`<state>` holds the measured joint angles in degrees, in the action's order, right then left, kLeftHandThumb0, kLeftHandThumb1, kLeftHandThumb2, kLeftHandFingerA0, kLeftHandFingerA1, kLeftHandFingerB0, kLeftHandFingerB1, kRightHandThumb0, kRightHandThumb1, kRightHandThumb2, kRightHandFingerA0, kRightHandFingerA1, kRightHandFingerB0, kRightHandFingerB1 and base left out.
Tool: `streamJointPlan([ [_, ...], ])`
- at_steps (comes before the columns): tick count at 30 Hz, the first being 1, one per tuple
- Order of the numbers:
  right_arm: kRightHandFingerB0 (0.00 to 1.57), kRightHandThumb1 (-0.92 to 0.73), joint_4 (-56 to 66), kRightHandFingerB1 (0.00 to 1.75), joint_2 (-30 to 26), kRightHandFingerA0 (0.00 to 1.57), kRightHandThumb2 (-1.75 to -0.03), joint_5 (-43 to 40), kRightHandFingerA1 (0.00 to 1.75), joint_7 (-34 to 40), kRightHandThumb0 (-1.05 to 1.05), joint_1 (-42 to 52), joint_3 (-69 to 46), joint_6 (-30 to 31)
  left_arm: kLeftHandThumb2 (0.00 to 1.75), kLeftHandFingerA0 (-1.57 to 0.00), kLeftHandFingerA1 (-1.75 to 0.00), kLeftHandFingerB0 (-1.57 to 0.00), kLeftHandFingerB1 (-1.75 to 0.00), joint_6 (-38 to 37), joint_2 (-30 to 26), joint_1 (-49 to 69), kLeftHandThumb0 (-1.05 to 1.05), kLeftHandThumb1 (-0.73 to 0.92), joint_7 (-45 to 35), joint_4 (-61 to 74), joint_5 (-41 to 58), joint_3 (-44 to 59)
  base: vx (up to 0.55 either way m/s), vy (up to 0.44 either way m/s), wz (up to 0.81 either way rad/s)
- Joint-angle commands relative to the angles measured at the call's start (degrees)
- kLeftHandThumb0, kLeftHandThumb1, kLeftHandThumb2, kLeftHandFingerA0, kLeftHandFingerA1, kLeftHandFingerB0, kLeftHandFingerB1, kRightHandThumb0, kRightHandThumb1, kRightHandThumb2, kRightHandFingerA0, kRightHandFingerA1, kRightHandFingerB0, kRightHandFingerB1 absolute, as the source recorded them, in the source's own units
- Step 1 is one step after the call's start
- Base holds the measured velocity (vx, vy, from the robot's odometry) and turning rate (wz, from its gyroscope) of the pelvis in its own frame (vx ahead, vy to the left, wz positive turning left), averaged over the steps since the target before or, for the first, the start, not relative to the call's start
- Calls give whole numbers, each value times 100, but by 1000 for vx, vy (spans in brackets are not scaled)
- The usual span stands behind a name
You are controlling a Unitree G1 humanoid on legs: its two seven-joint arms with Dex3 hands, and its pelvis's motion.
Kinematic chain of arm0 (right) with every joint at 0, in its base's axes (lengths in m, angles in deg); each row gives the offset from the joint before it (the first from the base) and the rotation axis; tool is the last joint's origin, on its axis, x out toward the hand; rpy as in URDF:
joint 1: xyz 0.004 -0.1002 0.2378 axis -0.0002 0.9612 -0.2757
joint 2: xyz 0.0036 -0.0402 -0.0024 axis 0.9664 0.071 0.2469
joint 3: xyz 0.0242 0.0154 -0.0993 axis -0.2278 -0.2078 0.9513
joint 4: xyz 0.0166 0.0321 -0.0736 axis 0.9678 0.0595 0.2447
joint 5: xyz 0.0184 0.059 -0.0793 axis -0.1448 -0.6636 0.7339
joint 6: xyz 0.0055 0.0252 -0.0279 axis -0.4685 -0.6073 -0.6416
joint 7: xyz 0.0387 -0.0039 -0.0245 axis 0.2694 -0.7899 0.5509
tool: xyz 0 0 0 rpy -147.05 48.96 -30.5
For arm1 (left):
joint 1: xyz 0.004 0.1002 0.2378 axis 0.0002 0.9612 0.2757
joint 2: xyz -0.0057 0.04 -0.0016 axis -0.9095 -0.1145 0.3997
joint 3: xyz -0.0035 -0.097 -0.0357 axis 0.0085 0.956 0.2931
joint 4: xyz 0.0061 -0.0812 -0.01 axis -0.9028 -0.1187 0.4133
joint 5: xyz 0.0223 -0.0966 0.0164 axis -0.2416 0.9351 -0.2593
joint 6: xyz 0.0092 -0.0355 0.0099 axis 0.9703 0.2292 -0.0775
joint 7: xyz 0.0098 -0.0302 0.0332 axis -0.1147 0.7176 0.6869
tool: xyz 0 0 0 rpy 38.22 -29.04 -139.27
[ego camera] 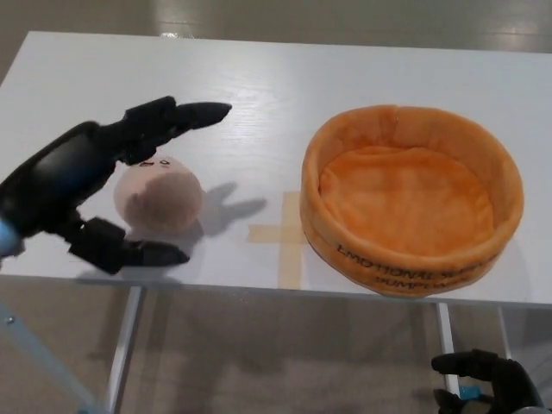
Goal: Use the left hand to pick up the pink round toy on the left and place it inside the orange plate on the desk.
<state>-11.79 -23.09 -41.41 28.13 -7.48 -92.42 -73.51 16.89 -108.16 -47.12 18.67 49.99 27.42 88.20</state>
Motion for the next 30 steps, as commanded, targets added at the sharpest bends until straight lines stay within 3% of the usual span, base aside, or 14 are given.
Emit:
streamJointPlan([
  [1, 56, -60, -44, 74, 3, 68, -57, -28, 91, 36, -13, 73, 5, 27, 60, 0, -1, -3, -19, -278, -262, -1089, -40, 26, 1801, -1577, -3368, -1303, 0, 0, 0],
  [2, 56, -61, -49, 74, -3, 69, -57, -12, 92, 34, -14, 86, 20, 6, 58, 0, 0, -1, -24, -205, -242, -1150, -33, 38, 1874, -1660, -3494, -1416, 0, 0, 0],
  [4, 56, -60, -53, 75, -5, 69, -58, -4, 93, 30, -14, 96, 28, -10, 61, 0, 0, -5, -21, -127, -197, -1259, -37, 28, 2035, -1848, -3677, -1608, 0, 0, 0],
  [9, 58, -60, -37, 77, 11, 69, -57, -67, 95, -1, -15, 98, -27, -10, 63, 0, 0, -4, -19, -137, -132, -1503, -44, 30, 2518, -2422, -4001, -2010, 0, 0, 0],
  [10, 56, -45, -38, 76, 10, 71, -84, -77, 89, -18, -20, 100, -35, -23, 63, 0, 0, -6, -23, -77, -113, -1594, -41, 30, 2662, -2624, -4135, -2166, 0, 0, 0],
  [15, 58, -44, -42, 77, 21, 72, -83, -87, 90, 0, -19, 109, -47, -31, 63, 0, 0, -7, -23, 87, -68, -1824, -42, 31, 2950, -3121, -4424, -2584, 0, 0, 0],
  [16, 59, -59, -42, 78, 22, 69, -57, -87, 95, 3, -14, 113, -49, -39, 63, 0, 0, -7, -22, 105, -56, -1886, -43, 31, 3025, -3265, -4477, -2691, 0, 0, 0],
  [19, 59, -60, -36, 77, 16, 68, -57, -73, 94, -8, -15, 122, -34, -32, 62, 0, 0, -6, -22, 123, -22, -1984, -43, 29, 3221, -3565, -4531, -2871, 0, 0, 0],
  [20, 58, -45, -41, 77, 7, 71, -84, -74, 89, -32, -20, 126, -33, -29, 61, 0, 0, -4, -20, 167, 3, -2022, -44, 28, 3300, -3742, -4554, -2964, 0, 0, 0],
  [30, 58, -45, -40, 76, 8, 71, -83, -104, 89, -40, -19, 121, -65, -39, 62, 0, 0, -2, -19, 119, -5, -2258, -47, 28, 3818, -4387, -4624, -3361, 0, 0, 0],
])
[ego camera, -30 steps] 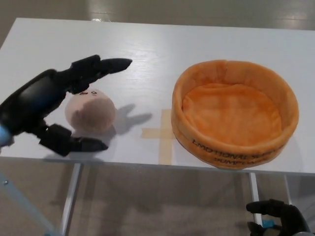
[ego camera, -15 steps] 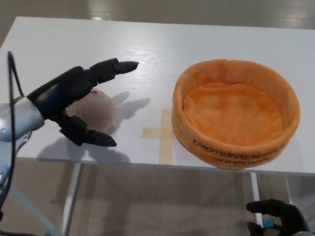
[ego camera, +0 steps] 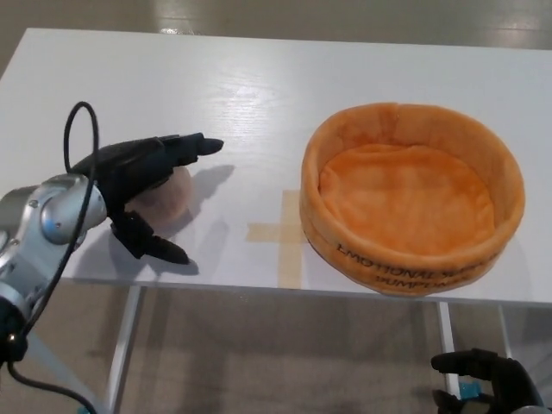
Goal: Use the left hand to pick up the pink round toy on the left and place it inside the orange plate on the desk.
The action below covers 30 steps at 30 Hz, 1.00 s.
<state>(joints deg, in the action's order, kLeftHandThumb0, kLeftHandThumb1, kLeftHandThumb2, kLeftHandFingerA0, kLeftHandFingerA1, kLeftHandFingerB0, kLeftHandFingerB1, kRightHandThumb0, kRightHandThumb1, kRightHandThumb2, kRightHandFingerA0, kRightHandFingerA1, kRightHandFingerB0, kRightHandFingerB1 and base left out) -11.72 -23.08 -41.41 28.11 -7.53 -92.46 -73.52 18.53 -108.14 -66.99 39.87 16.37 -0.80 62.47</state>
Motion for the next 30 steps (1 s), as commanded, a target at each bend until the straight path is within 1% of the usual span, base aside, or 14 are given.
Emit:
streamJointPlan([
  [1, 58, -45, -46, 76, 9, 71, -83, -98, 89, -30, -19, 125, -55, -30, 62, 0, 0, -2, -19, -34, -13, -292, -47, 28, 1727, -1055, -1821, -822, 0, 0, 0],
  [12, 59, -45, -55, 78, -10, 73, -83, -88, 91, -64, -20, 115, -42, -63, 72, 0, -13, -2, -30, -134, 11, -509, -42, 43, 2307, -1631, -1851, -1036, 0, 0, 0],
  [13, 61, -44, -59, 79, -6, 75, -83, -97, 92, -51, -21, 110, -53, -63, 71, -12, -35, -12, -34, -138, 28, -516, -48, 60, 2357, -1690, -1834, -1021, 0, 0, 0],
  [14, 61, -44, -62, 79, -3, 75, -83, -103, 92, -40, -21, 107, -60, -61, 71, -12, -35, -12, -34, -143, 43, -525, -48, 60, 2395, -1739, -1825, -1011, 0, 0, 0],
  [15, 61, -44, -63, 79, -1, 74, -83, -108, 92, -36, -21, 104, -66, -57, 62, -27, -31, -25, -30, -158, 59, -534, -39, 72, 2398, -1779, -1793, -983, 0, 0, 0],
  [18, 61, -44, -64, 79, 0, 74, -83, -112, 92, -41, -21, 97, -76, -51, 62, -27, -31, -25, -30, -227, 105, -573, -39, 72, 2446, -1913, -1793, -937, 0, 0, 0],
  [19, 60, -45, -67, 78, 1, 73, -83, -107, 90, -36, -19, 93, -73, -40, 66, -83, -53, -73, -43, -303, 130, -568, -34, 82, 2424, -1962, -1678, -841, 0, 0, 0],
  [20, 60, -46, -70, 78, 4, 73, -83, -96, 90, -25, -19, 88, -64, -27, 68, -79, -156, -82, -61, -443, 183, -535, -32, 78, 2500, -2046, -1509, -683, 0, 0, 0],
  [22, 60, -46, -70, 78, 5, 73, -83, -89, 90, -20, -19, 88, -58, -23, 68, -79, -156, -82, -61, -532, 224, -504, -32, 78, 2631, -2105, -1463, -597, 0, 0, 0],
  [24, 61, -45, -65, 79, -2, 74, -83, -89, 91, -35, -20, 94, -57, -71, 66, -70, -162, -70, -97, -606, 260, -502, -35, 79, 2787, -2177, -1523, -543, 0, 0, 0],
  [26, 61, -45, -66, 79, -5, 74, -83, -89, 91, -43, -20, 94, -56, -79, 66, -70, -162, -70, -97, -623, 269, -498, -35, 79, 2845, -2192, -1539, -533, 0, 0, 0],
  [27, 61, -45, -67, 79, -6, 74, -83, -89, 91, -45, -21, 84, -55, -57, 66, -73, -161, -74, -80, -634, 304, -500, -33, 78, 2917, -2224, -1570, -491, 0, 0, 0],
  [29, 61, -45, -67, 79, -6, 74, -83, -89, 91, -45, -21, 83, -55, -55, 66, -73, -161, -74, -80, -642, 310, -504, -33, 78, 2926, -2237, -1578, -484, 0, 0, 0],
  [30, 61, -45, -63, 79, -5, 74, -83, -99, 91, -49, -21, 80, -62, -49, 65, -70, -162, -70, -96, -660, 315, -511, -33, 77, 2946, -2250, -1595, -475, 0, 0, 0],
])
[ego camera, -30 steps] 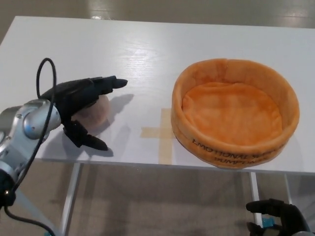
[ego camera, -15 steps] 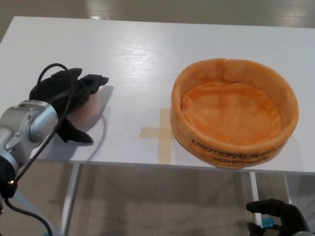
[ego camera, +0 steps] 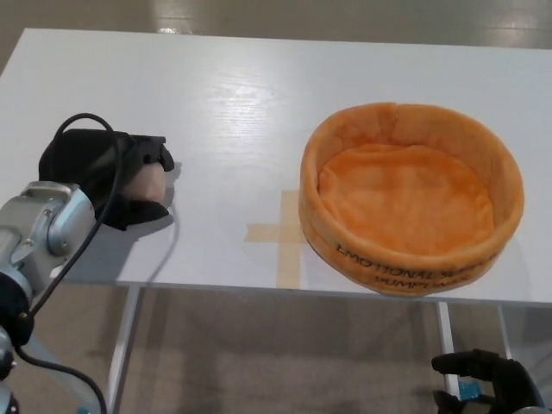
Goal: Use the left hand to pick up the pink round toy on the left and place it inside the orange plate on the desk.
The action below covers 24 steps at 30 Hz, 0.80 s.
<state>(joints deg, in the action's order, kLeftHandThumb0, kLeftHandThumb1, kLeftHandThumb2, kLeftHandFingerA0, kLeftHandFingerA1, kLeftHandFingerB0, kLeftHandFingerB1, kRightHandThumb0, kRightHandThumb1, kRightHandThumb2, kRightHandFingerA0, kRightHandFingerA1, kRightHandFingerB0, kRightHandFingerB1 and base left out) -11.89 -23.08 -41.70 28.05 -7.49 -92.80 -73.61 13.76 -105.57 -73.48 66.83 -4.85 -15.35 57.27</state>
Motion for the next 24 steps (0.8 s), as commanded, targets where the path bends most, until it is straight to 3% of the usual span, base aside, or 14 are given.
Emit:
streamJointPlan([
  [1, 61, -45, -44, 79, -4, 74, -83, -76, 91, -46, -21, 73, -34, -36, 65, -70, -162, -70, -96, -191, 61, 134, -33, 77, 261, -131, -149, 49, 0, 0, 0],
  [7, 60, -46, -45, 78, -2, 72, -83, -102, 90, -74, -20, 75, -65, -4, 65, -71, -163, -75, -81, -289, 81, 110, -32, 78, 400, -142, -206, 88, 0, 0, 0],
  [8, 62, -45, -43, 79, -12, 76, -83, -76, 92, -60, -21, 85, -48, -28, 65, -71, -160, -80, -65, -354, 23, 83, -30, 77, 464, 34, -222, 132, 0, 0, 0],
  [10, 61, -45, -41, 79, -17, 75, -83, -62, 91, -58, -21, 87, -39, -31, 80, -83, -139, -77, -65, -476, -35, 61, -42, 65, 565, 173, -221, 198, 0, 0, 0],
  [11, 61, -45, -41, 78, -28, 74, -83, -31, 90, -37, -21, 70, -13, -23, 66, -78, -147, -71, -52, -493, -72, 27, -31, 78, 567, 272, -243, 227, 0, 0, 0],
  [13, 60, -45, -44, 78, -24, 73, -83, -55, 90, -49, -21, 59, -33, -4, 67, -78, -155, -78, -51, -704, -154, -40, -32, 77, 680, 530, -181, 377, 0, 0, 0],
  [14, 62, -45, -41, 79, -20, 74, -83, -67, 91, -56, -22, 52, -41, -4, 62, -70, -168, -54, -125, -813, -197, -74, -31, 77, 792, 708, -160, 468, 0, 0, 0],
  [15, 62, -45, -38, 79, -20, 74, -83, -65, 91, -54, -22, 47, -39, -8, 62, -70, -168, -54, -125, -827, -207, -77, -31, 77, 834, 778, -173, 501, 0, 0, 0],
  [16, 60, -45, -38, 78, -25, 73, -83, -59, 90, -65, -22, 40, -33, -6, 87, -96, -135, -67, -117, -901, -241, -90, -44, 58, 893, 994, -160, 591, 0, 0, 0],
  [17, 60, -45, -39, 78, -28, 73, -83, -55, 90, -72, -22, 35, -28, -4, 87, -96, -135, -67, -117, -954, -263, -94, -44, 58, 926, 1150, -152, 662, 0, 0, 0],
  [18, 60, -44, -36, 77, -30, 73, -83, -46, 89, -60, -21, 31, -21, -3, 60, -71, -168, -71, -106, -988, -290, -128, -31, 71, 931, 1575, -159, 796, 0, 0, 0],
  [19, 60, -44, -32, 77, -30, 73, -83, -41, 89, -45, -21, 30, -17, -4, 60, -71, -168, -71, -106, -978, -295, -151, -31, 71, 921, 1794, -173, 854, 0, 0, 0],
  [20, 61, -44, -33, 78, -30, 73, -83, -33, 89, -33, -21, 25, -11, -9, 62, -72, -162, -81, -65, -936, -292, -187, -31, 70, 939, 2032, -227, 895, 0, 0, 0],
  [24, 60, -44, -39, 78, -17, 72, -83, -25, 89, -25, -22, -14, -2, -5, 62, -75, -160, -79, -87, -781, -79, -389, -31, 66, 713, 2749, -397, 939, 0, 0, 0],
])
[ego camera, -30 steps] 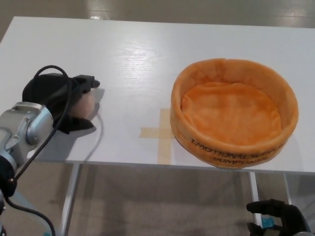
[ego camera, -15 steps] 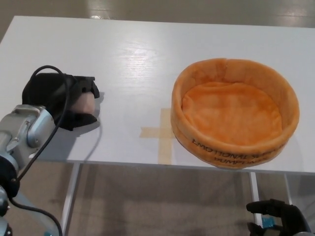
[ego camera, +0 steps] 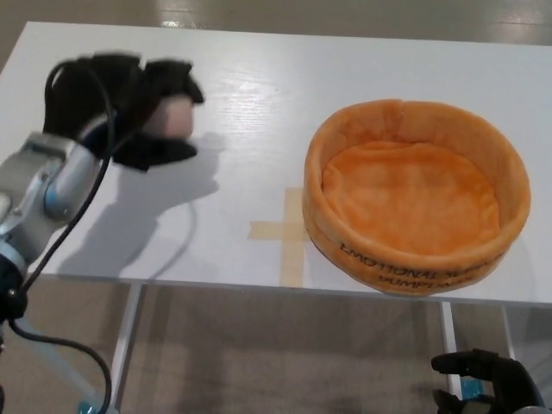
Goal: Use the left hand to pick up the pink round toy on the left and place it inside the orange plate on the desk.
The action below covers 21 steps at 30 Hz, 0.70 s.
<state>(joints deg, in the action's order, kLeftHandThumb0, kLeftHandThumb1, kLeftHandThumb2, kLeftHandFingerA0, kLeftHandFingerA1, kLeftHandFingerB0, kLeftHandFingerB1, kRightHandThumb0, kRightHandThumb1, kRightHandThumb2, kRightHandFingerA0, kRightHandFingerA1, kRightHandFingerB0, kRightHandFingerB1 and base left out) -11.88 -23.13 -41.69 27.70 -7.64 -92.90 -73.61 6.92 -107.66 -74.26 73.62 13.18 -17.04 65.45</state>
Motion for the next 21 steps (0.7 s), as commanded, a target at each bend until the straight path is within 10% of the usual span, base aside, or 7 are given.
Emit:
streamJointPlan([
  [1, 60, -44, -40, 78, -8, 72, -83, -26, 89, 14, -22, -7, 10, -4, 62, -75, -160, -79, -87, -68, 204, -368, -31, 66, -44, 1096, -259, 112, 0, 0, 0],
  [4, 62, -44, -44, 79, 14, 74, -84, -30, 90, 1, -23, 1, 15, -51, 63, -75, -155, -87, -59, -9, 435, -584, -32, 66, -155, 1184, -394, -29, 0, 0, 0],
  [21, 61, -45, -36, 78, 82, 72, -84, -82, 89, -2, -21, -13, -16, -45, 58, -96, -128, -88, -49, 335, 2375, -1721, -30, 58, 75, -433, -1173, -1183, 0, 0, 0],
])
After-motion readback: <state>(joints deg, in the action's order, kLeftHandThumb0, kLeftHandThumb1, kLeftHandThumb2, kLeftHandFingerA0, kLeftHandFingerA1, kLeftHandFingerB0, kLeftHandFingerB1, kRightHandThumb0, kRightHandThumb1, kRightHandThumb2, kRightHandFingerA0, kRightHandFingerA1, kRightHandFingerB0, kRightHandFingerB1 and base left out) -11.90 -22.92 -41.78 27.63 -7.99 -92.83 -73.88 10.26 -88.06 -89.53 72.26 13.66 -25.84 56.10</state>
